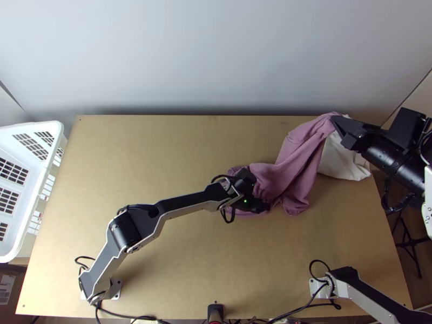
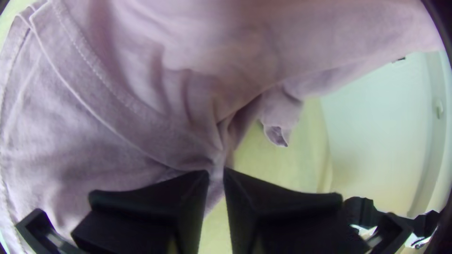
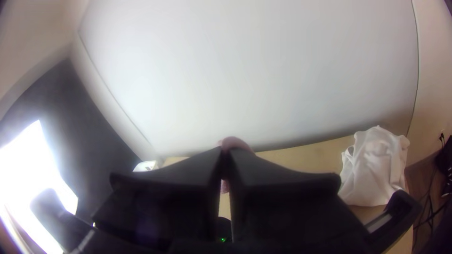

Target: Fold the t-shirt

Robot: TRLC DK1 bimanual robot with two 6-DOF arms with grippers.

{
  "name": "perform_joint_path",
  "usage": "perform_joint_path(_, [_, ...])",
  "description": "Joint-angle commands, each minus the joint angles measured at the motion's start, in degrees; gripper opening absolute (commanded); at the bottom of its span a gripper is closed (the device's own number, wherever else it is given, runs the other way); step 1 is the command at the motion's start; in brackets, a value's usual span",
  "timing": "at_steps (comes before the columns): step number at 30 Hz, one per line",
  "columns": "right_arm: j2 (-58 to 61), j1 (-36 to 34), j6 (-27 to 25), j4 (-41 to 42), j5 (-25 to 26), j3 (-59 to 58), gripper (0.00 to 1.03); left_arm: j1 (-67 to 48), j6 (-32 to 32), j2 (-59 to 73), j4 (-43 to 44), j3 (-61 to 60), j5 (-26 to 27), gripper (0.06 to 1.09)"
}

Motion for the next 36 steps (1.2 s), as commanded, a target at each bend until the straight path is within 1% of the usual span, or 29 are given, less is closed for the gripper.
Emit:
perform_joint_path(1, [-0.4, 0.0, -0.2, 1.8, 0.1, -0.8, 0.03, 2.9, -0.5, 0.5, -2.2, 1.1, -1.1, 0.53])
perform_joint_path(6, [2.1, 0.0, 0.1, 2.5, 0.0, 1.5, 0.03, 5.0, -0.4, -1.0, -3.1, 0.6, -1.1, 0.57])
perform_joint_path(19, [4.1, 0.5, 0.2, 2.5, 0.0, 3.9, 0.03, 6.1, -0.8, -1.0, -3.2, 1.8, -1.2, 0.57])
perform_joint_path(22, [4.2, 0.4, 0.3, 2.5, 0.0, 4.0, 0.03, 6.0, -0.8, -0.6, -3.7, 2.4, -1.3, 0.59])
perform_joint_path(27, [4.3, 0.4, 0.5, 2.5, 0.0, 3.9, 0.03, 6.0, -1.3, 1.1, -5.0, 2.6, -2.1, 0.57])
perform_joint_path(28, [4.3, 0.4, 0.5, 2.5, 0.0, 4.0, 0.03, 6.1, -1.3, 1.2, -5.1, 2.6, -2.5, 0.46])
perform_joint_path(29, [4.4, 0.4, 0.5, 2.5, 0.0, 4.0, 0.03, 6.3, -1.3, 1.4, -5.1, 2.7, -3.4, 0.32])
perform_joint_path(30, [4.4, 0.4, 0.6, 2.6, 0.0, 4.0, 0.03, 6.7, -1.5, 1.6, -5.1, 2.8, -3.7, 0.14])
perform_joint_path(31, [4.5, 0.4, 0.6, 2.6, 0.0, 4.0, 0.03, 6.9, -1.5, 1.8, -5.2, 2.9, -4.2, 0.1])
perform_joint_path(36, [4.9, 0.4, 0.6, 2.8, 0.0, 3.9, 0.03, 7.5, -2.1, 1.4, -6.6, 3.1, -4.2, 0.09])
